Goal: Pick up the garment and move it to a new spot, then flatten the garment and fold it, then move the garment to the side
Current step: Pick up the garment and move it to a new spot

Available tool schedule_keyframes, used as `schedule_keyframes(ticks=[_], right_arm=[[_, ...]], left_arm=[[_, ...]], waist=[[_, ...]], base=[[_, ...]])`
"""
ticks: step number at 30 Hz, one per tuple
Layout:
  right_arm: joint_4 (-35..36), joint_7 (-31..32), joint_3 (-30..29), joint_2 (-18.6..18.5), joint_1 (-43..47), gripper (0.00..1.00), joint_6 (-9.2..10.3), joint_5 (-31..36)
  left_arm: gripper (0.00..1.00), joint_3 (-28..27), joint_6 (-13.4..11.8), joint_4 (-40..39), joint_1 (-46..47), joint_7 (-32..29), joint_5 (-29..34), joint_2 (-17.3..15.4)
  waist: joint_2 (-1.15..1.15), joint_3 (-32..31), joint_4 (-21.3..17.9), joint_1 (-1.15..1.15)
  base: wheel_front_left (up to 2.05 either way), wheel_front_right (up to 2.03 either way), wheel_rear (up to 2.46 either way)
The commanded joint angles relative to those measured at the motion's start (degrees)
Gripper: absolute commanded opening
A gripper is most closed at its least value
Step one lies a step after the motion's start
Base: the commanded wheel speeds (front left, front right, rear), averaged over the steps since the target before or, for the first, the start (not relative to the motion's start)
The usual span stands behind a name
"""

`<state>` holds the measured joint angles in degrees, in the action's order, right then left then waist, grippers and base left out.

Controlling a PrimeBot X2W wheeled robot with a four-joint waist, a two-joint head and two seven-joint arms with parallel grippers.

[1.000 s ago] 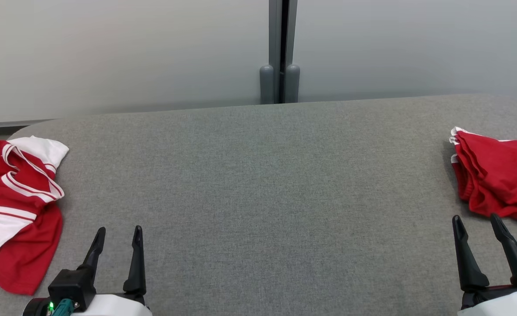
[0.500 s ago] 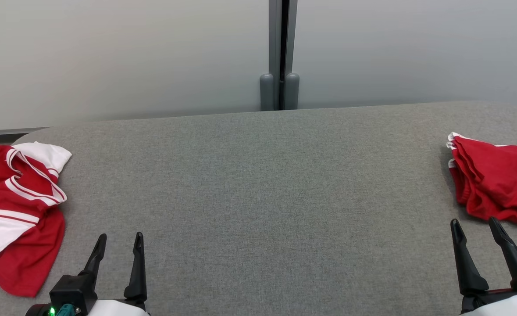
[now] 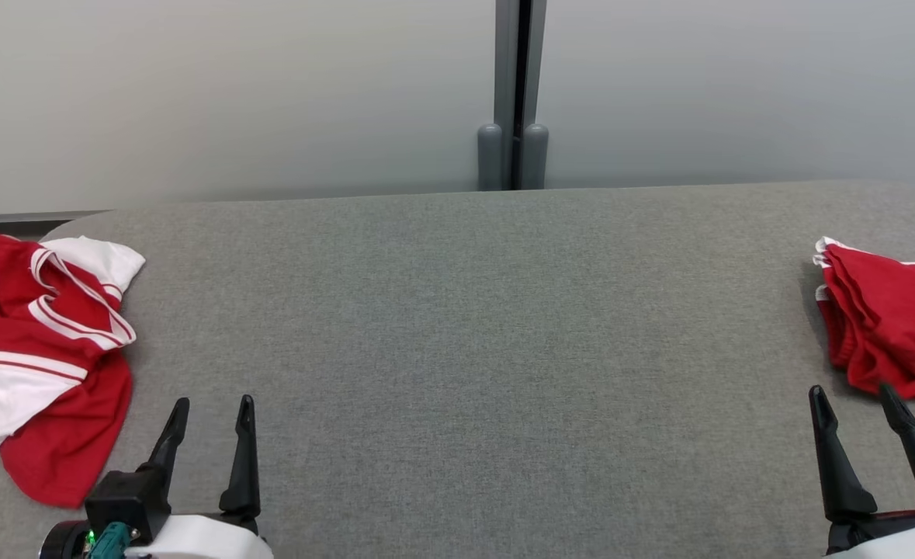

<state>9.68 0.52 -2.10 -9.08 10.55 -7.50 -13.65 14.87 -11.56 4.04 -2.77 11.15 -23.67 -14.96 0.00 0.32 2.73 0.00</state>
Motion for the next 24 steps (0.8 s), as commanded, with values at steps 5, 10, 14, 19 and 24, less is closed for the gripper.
schedule_keyframes(ticks=[5,10,14,19,24], right_arm=[[2.36,0.83,-0.14,-0.88,-0.85,1.0,0.01,0.3],[4.67,1.86,0.2,-1.62,-1.53,1.0,0.01,0.72],[5.83,2.99,0.93,-2.35,-2.25,1.0,0.01,0.65],[6.66,3.87,2.01,-2.97,-2.74,1.0,0.01,0.66],[7.0,4.32,2.47,-3.16,-2.83,1.0,0.01,0.74]], left_arm=[[1.0,0.18,0.6,0.66,3.24,0.86,-0.05,0.46],[1.0,0.46,1.31,1.79,6.09,1.91,-0.02,1.44],[1.0,0.64,2.0,2.85,7.84,2.73,-0.08,2.23],[1.0,0.36,2.39,3.79,8.84,3.42,0.46,2.31],[1.0,-0.14,2.37,4.28,9.01,3.62,0.67,2.16]], waist=[[0.0,1.79,5.65,0.0],[0.0,2.89,12.42,0.0],[0.0,3.35,17.35,0.0],[0.0,3.35,21.23,0.0],[0.0,3.4,22.75,0.0]], base=[[0.0,0.0,0.0],[0.0,0.0,0.0],[0.0,0.0,0.0],[0.0,0.0,0.0],[0.0,0.0,0.0]])
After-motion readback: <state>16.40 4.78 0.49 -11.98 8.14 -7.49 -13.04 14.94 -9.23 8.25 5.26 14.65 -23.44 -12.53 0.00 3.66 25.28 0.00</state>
